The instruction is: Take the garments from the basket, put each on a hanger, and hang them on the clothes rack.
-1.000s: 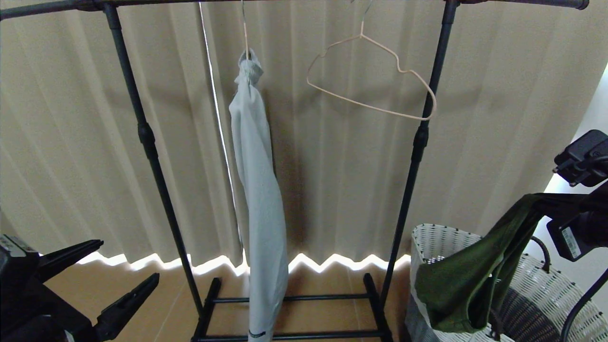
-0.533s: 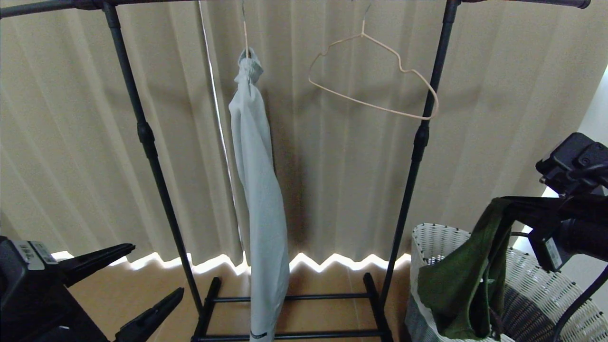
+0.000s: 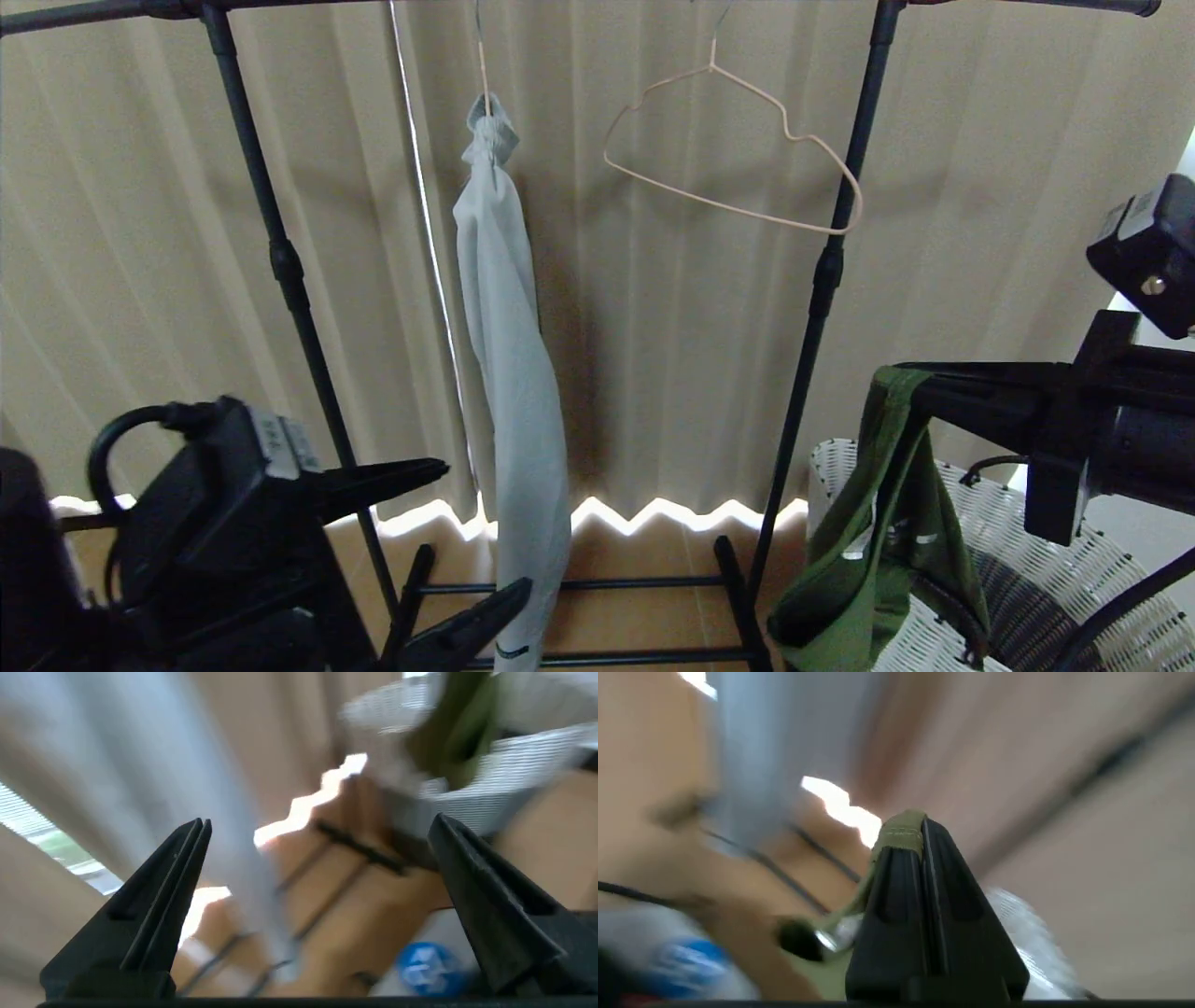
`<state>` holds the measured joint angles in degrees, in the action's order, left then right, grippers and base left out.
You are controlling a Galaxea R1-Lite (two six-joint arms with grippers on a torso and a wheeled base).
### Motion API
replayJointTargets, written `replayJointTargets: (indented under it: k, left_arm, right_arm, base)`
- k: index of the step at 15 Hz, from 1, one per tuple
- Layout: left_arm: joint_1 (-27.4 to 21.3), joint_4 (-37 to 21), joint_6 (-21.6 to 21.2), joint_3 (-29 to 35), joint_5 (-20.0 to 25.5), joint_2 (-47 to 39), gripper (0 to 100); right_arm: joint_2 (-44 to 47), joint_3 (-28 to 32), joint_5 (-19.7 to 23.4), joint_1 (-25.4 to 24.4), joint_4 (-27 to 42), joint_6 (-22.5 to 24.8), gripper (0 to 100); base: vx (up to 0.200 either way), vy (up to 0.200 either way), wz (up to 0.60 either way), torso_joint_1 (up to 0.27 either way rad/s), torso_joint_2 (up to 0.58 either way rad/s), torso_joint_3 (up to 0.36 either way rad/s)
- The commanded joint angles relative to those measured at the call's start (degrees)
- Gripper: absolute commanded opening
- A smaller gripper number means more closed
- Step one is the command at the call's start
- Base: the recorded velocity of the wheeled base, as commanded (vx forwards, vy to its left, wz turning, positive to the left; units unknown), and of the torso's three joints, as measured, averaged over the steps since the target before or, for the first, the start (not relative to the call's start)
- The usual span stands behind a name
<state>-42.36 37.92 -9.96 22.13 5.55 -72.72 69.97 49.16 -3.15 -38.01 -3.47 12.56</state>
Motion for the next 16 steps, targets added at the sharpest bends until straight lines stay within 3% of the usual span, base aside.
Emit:
replayJointTargets:
  k: [1,7,16]
  left_arm:
    - [-5.01,-0.04,2.49,7.32,-0.19,-10.60,100]
    - [-15.21,3.38,13.21,19.62,-0.27,-26.60,100]
    - [-14.06,4.26,17.25,26.57,-6.16,-36.88,100]
  right_arm:
    - [0.51,1.81,1.21,-2.51,0.05,-0.25,0]
    - [1.22,1.81,3.23,-4.70,-4.17,-0.25,0]
    - [-0.10,1.72,3.58,-5.94,-4.52,-0.34,0]
  base:
    - [0.000,0.000,0.00,0.000,0.00,0.000]
    - [0.000,0.000,0.00,0.000,0.00,0.000]
    - [0.000,0.000,0.00,0.000,0.00,0.000]
